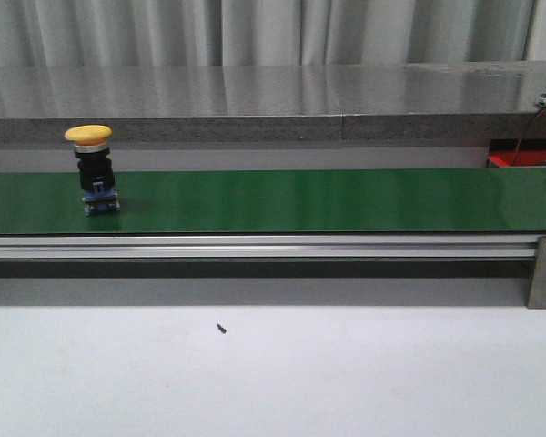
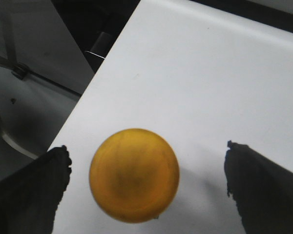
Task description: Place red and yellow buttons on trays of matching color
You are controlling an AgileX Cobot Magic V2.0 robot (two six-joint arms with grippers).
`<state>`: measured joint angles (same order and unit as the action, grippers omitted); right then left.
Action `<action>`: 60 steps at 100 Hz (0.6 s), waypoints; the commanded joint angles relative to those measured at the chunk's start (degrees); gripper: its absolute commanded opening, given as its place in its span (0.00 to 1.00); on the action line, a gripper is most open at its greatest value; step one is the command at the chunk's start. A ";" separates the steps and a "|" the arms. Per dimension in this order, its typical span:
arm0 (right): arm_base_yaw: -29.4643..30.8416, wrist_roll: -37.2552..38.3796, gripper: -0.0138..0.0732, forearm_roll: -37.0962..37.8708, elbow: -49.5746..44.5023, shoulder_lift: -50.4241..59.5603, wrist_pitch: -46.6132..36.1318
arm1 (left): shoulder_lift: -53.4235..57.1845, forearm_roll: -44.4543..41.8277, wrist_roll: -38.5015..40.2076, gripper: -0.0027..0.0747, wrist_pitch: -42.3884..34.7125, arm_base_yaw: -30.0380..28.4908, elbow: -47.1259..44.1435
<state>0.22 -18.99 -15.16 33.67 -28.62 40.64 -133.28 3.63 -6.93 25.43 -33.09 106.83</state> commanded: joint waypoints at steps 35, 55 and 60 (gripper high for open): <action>0.08 -0.43 0.08 -0.73 1.40 -0.11 -3.65 | 3.98 0.12 0.06 0.48 -4.32 -0.01 2.07; 0.08 -0.43 0.08 -0.73 1.40 -0.11 -3.65 | 3.98 0.12 0.06 0.24 -4.29 -0.01 2.07; 0.08 -0.43 0.08 -0.73 1.40 -0.11 -3.65 | 3.98 0.12 0.06 0.20 -4.02 -0.01 2.07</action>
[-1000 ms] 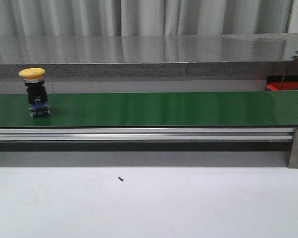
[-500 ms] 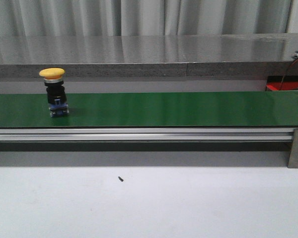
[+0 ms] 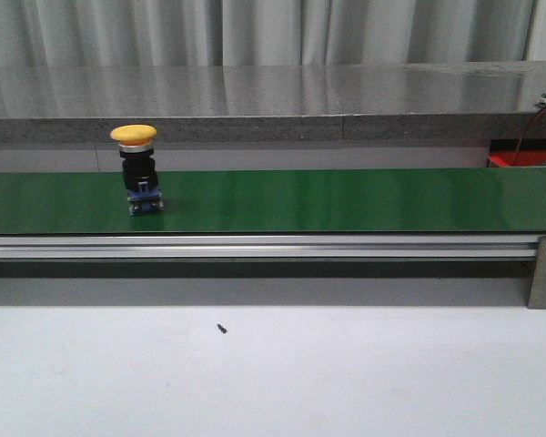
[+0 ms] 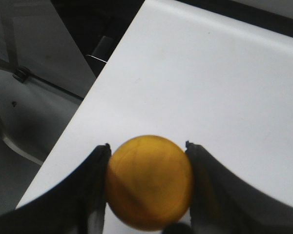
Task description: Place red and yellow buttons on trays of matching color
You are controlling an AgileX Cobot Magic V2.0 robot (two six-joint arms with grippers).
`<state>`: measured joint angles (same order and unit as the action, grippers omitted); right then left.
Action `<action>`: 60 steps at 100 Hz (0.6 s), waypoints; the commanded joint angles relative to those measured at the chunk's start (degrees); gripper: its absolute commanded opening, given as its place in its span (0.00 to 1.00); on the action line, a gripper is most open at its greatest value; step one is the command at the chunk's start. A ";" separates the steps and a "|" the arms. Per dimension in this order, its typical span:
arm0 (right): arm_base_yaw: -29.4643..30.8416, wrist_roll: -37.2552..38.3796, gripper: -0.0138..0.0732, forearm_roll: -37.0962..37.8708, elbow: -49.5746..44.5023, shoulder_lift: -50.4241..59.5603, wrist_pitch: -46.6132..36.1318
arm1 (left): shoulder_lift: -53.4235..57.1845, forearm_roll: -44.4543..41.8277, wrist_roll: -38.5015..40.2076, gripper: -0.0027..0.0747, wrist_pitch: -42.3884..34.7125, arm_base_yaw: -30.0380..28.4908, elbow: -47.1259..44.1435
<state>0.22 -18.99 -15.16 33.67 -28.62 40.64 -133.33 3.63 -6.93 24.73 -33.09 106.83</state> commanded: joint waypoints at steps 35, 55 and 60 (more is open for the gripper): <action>0.08 -0.43 0.08 -0.73 1.40 -0.11 -3.65 | 12.52 1.82 0.06 0.18 6.33 0.11 2.07; 0.08 -0.43 0.08 -0.73 1.40 -0.11 -3.65 | 20.35 8.36 -1.20 0.18 11.77 0.90 0.71; 0.08 -0.43 0.08 -0.73 1.40 -0.11 -3.65 | 22.44 8.36 -1.46 0.18 12.45 1.71 -0.40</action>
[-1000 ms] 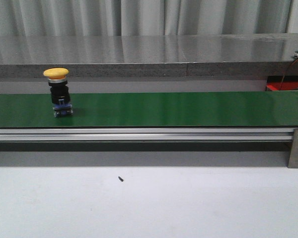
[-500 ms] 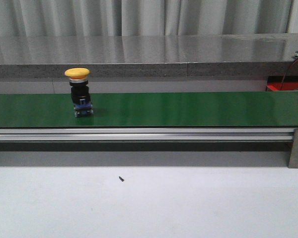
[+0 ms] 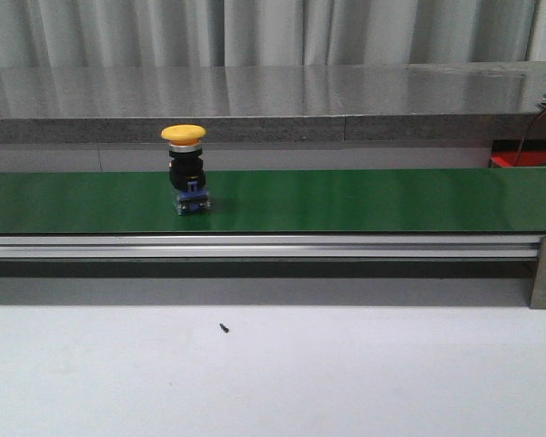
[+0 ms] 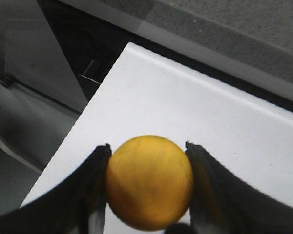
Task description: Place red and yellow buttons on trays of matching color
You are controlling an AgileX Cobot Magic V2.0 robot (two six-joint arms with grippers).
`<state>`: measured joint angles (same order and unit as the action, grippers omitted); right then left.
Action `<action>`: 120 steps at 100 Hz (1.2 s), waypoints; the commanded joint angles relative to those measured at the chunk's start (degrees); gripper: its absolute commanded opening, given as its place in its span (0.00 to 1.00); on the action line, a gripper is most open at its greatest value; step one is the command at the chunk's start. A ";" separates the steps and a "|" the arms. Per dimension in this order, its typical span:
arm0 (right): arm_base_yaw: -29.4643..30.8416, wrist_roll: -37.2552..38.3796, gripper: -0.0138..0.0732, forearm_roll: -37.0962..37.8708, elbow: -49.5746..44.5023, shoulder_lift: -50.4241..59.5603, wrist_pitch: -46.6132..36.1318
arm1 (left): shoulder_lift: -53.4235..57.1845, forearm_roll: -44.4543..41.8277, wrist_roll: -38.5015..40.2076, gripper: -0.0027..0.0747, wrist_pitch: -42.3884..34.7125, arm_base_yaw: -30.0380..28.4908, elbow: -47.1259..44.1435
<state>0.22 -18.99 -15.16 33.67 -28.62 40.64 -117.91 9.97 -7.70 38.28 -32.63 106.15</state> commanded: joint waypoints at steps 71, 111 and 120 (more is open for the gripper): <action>0.08 -0.43 0.08 -0.73 1.40 -0.11 -3.65 | 28.90 1.62 -0.83 0.18 -14.09 19.64 -35.36; 0.08 -0.43 0.08 -0.73 1.40 -0.11 -3.65 | 28.68 -0.23 -1.28 0.20 -17.61 20.66 -42.61; 0.08 -0.43 0.08 -0.73 1.40 -0.11 -3.65 | 28.01 -0.23 -2.31 0.25 -17.73 20.66 -42.61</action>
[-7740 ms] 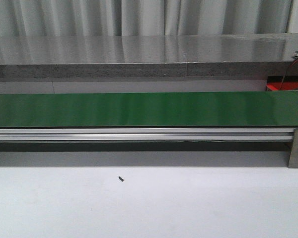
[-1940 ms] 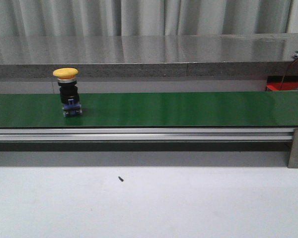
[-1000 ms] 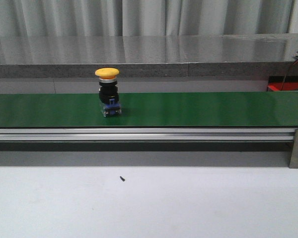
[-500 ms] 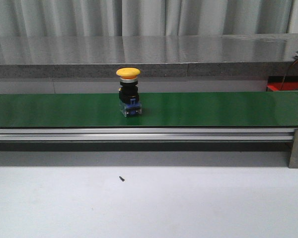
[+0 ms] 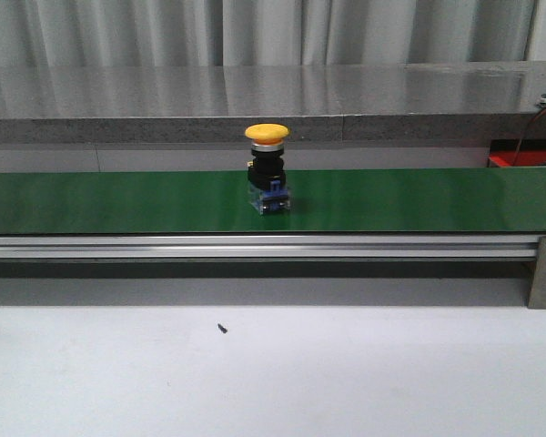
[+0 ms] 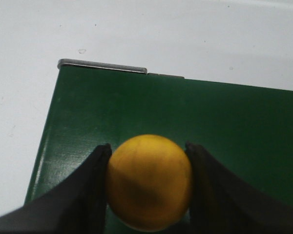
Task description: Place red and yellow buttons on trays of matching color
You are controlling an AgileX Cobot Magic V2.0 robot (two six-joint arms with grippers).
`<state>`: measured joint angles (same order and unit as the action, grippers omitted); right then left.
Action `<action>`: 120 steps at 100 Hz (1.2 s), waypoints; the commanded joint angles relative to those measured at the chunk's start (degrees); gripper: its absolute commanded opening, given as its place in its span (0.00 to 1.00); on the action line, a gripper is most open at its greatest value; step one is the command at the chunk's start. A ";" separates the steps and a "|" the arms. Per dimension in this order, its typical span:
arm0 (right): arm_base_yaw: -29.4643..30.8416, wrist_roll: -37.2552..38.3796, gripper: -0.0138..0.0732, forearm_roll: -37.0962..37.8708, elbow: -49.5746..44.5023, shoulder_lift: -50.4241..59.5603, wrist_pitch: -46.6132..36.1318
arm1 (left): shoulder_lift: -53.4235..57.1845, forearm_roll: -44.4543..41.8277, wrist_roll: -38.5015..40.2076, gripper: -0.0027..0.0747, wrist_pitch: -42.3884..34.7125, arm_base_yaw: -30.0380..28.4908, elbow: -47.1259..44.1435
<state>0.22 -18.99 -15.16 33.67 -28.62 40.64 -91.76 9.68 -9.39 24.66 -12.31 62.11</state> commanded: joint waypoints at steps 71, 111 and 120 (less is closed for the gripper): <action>0.08 -0.43 0.08 -0.73 1.40 -0.11 -3.65 | 14.52 3.00 -0.73 0.84 -2.75 3.28 1.56; 0.08 -0.43 0.08 -0.66 1.40 -0.11 -3.89 | 35.03 2.62 -2.50 0.63 -5.36 14.76 -7.33; 0.08 -0.43 0.08 -0.66 1.40 -0.11 -3.89 | 39.68 2.62 -2.50 0.49 -6.43 16.49 -12.07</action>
<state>0.22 -18.99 -15.16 33.67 -28.62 40.64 -56.73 11.75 -11.92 23.33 2.40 51.97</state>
